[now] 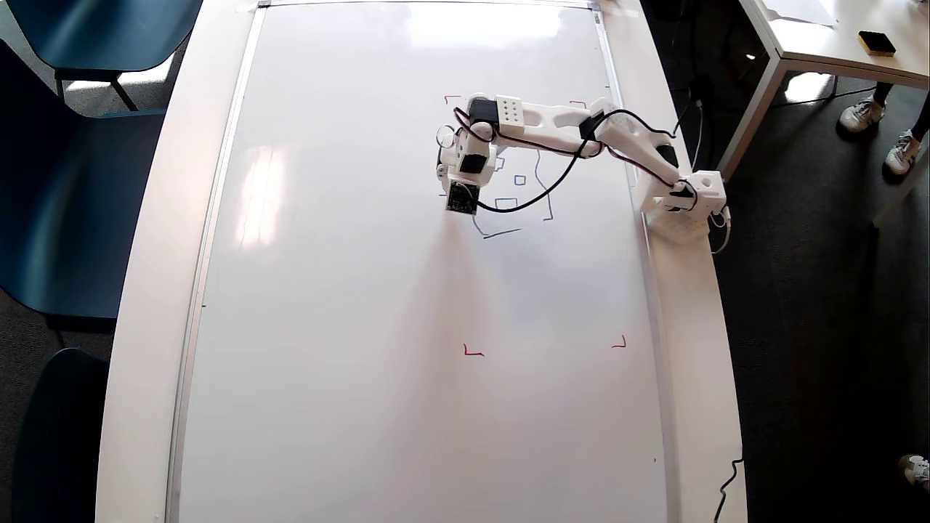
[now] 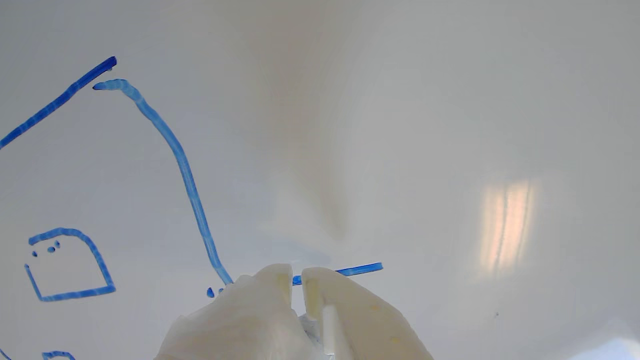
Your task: Draw on a whiteboard a robot head using a pen attached to the gripper
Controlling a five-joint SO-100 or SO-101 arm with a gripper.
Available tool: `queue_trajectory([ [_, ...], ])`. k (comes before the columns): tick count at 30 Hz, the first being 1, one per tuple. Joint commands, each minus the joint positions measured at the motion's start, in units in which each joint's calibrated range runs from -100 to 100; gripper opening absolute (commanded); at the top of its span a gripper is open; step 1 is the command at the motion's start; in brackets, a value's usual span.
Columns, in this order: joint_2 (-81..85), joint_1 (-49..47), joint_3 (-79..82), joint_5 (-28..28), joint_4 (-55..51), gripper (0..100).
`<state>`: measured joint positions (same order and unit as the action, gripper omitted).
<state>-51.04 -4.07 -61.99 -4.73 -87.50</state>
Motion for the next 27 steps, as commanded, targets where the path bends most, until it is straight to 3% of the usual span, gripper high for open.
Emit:
queue_trajectory([
  [1,0.26,0.35,-1.97,0.06,0.36,1],
  [27,-3.18,-2.82,-1.69,0.06,0.45,1],
])
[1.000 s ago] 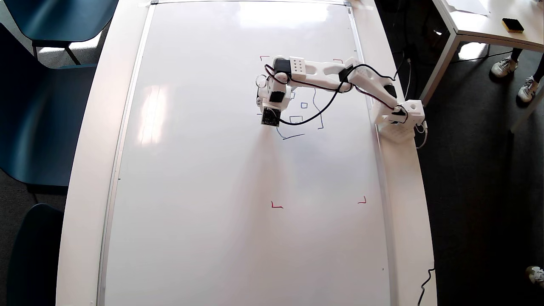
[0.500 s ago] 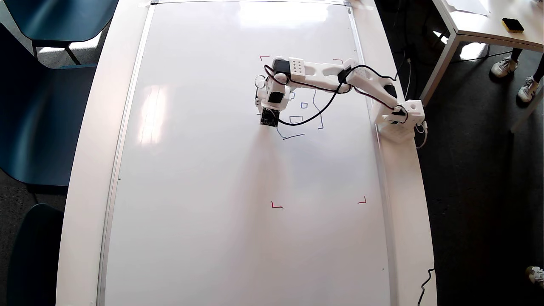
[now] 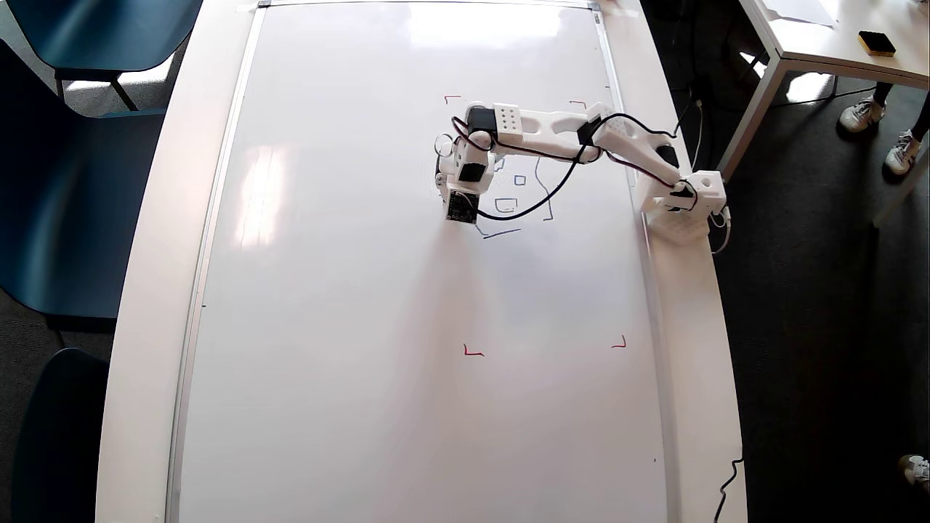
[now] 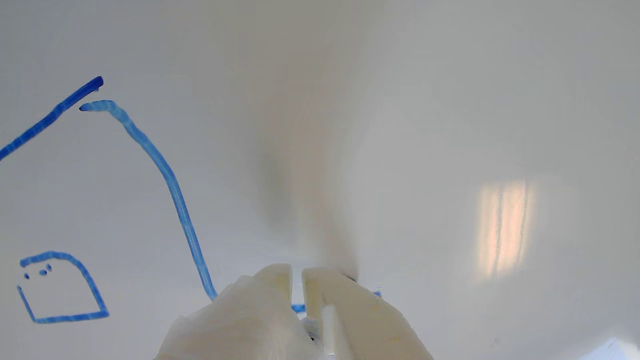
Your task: Draw on a whiteboard a robot head using a pen attached to the gripper
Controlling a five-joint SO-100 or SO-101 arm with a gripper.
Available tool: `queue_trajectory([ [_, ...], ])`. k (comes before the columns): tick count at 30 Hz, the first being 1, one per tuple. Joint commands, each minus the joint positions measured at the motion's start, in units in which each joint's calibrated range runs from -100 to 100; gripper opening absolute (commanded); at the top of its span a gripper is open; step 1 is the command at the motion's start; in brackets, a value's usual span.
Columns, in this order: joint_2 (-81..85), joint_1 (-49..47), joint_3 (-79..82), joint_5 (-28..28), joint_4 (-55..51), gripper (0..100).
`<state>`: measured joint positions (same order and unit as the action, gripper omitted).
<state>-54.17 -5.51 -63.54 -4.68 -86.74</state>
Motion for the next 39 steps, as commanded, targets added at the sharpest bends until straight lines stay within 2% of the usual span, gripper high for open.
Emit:
queue_trajectory([
  [1,-0.13,-1.97,-0.14,-0.04,-0.31,1],
  [20,-4.40,0.16,-4.04,1.03,0.21,1],
  [24,-3.98,0.46,-3.86,1.57,4.72,1],
  [39,-2.64,4.44,-2.77,2.16,2.38,1],
])
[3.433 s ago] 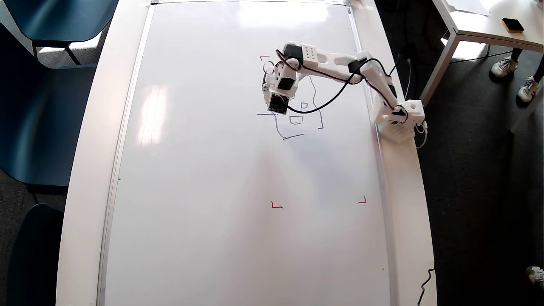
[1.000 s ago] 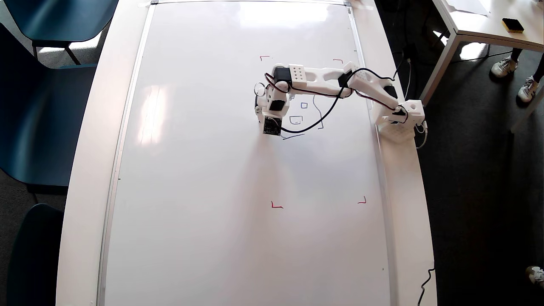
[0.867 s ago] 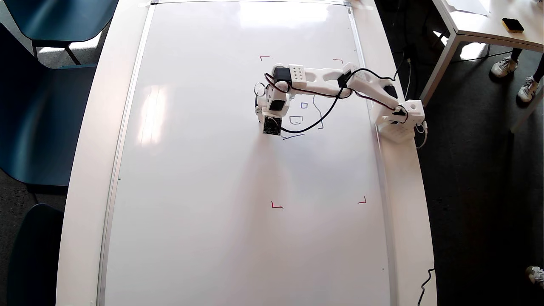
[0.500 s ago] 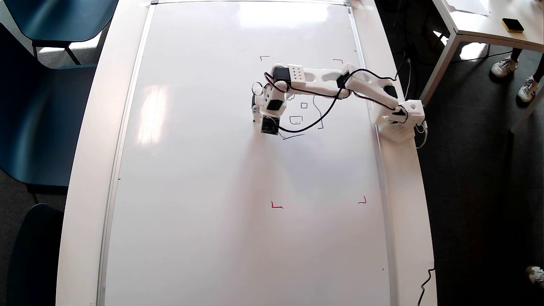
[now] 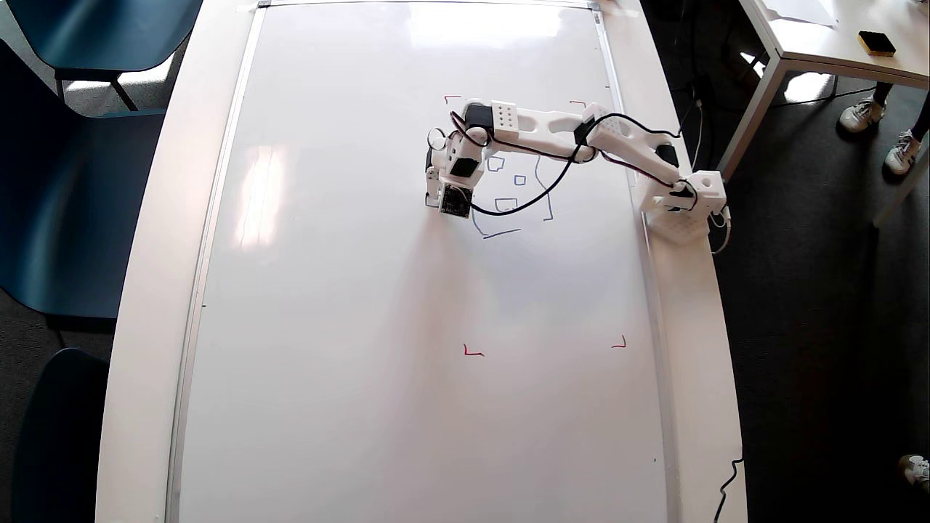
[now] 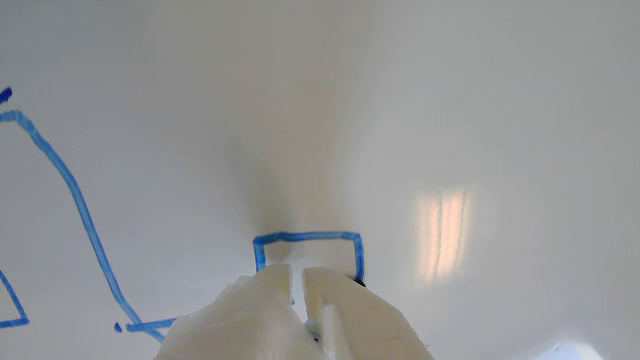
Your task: Draw on a whiteboard a robot head using a pen attached to the gripper
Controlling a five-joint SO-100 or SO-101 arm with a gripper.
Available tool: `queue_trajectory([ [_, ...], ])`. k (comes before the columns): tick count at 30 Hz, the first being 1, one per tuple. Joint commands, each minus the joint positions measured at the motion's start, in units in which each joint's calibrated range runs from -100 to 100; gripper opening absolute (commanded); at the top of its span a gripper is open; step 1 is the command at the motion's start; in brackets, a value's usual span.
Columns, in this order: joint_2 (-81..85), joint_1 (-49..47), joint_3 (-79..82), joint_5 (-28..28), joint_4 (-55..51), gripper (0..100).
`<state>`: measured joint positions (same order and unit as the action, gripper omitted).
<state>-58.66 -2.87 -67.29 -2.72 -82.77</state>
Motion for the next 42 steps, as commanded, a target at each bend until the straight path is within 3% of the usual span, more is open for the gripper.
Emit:
queue_trajectory([
  [1,2.18,2.09,1.15,0.20,-1.68,1],
  [42,10.40,-2.03,10.78,-0.39,-2.46,1],
])
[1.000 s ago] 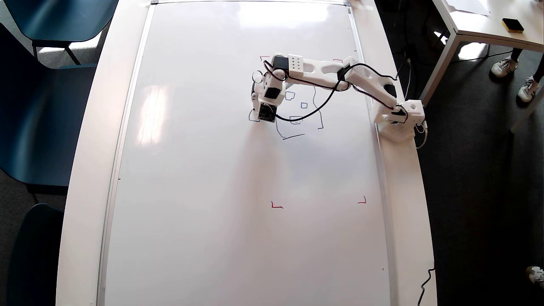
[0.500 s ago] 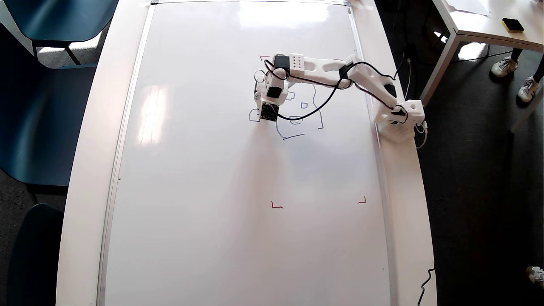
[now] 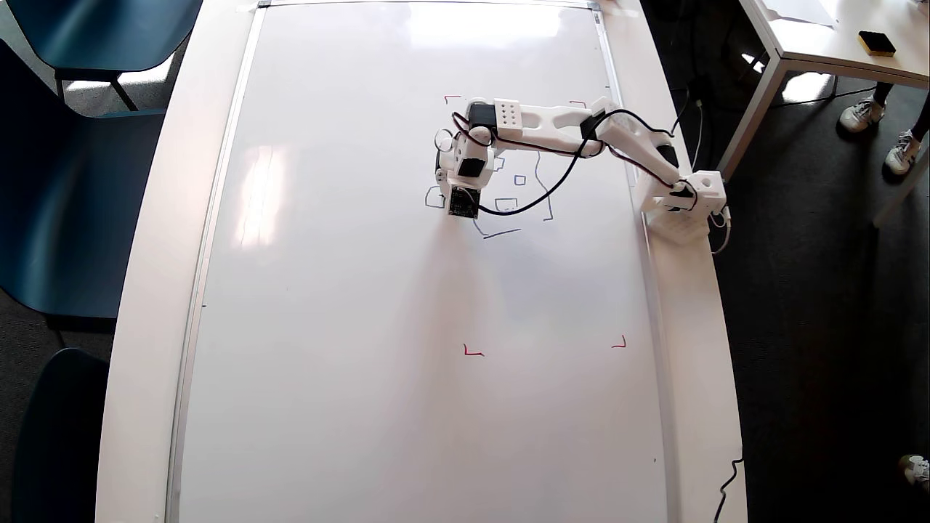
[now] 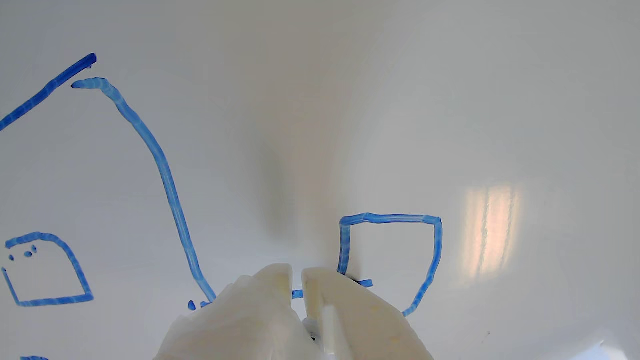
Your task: Draw on a whiteboard a robot head using a pen attached to the gripper
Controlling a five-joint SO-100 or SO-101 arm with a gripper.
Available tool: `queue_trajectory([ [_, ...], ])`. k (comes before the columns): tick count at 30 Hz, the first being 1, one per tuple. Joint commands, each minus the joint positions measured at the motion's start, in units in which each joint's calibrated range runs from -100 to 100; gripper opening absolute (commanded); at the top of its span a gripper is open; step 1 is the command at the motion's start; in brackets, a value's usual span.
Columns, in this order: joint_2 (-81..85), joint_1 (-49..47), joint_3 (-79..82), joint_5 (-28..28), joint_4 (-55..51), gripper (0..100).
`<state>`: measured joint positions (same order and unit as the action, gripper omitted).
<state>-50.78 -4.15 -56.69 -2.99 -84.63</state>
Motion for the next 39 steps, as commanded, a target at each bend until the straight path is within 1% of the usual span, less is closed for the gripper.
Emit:
queue_trajectory([
  [1,2.52,-0.75,0.18,-0.12,-0.60,1],
  [6,3.70,-0.16,-2.45,-0.39,-1.73,1],
  [9,9.06,0.43,-5.09,-2.00,-4.69,1],
  [14,15.52,0.80,-5.63,-3.82,-6.77,1],
  [18,20.30,0.94,-5.54,-3.72,-9.46,1],
  [22,26.00,0.65,-1.64,-3.07,-11.64,1],
  [23,30.20,0.43,3.99,-2.00,-11.72,1],
  [26,38.75,0.35,14.07,-1.14,-11.29,1],
  [27,44.03,0.35,20.97,-0.45,-10.77,1],
  [30,51.08,0.13,31.41,0.68,-10.33,1],
  [31,53.51,-0.16,35.22,1.27,-9.29,1],
  [32,58.96,-0.31,43.48,2.56,-6.51,1],
  [36,70.78,-0.38,61.10,4.70,-1.04,1],
  [37,76.65,-0.46,68.90,5.45,0.44,1],
  [39,82.36,-0.46,75.35,5.83,1.66,1],
])
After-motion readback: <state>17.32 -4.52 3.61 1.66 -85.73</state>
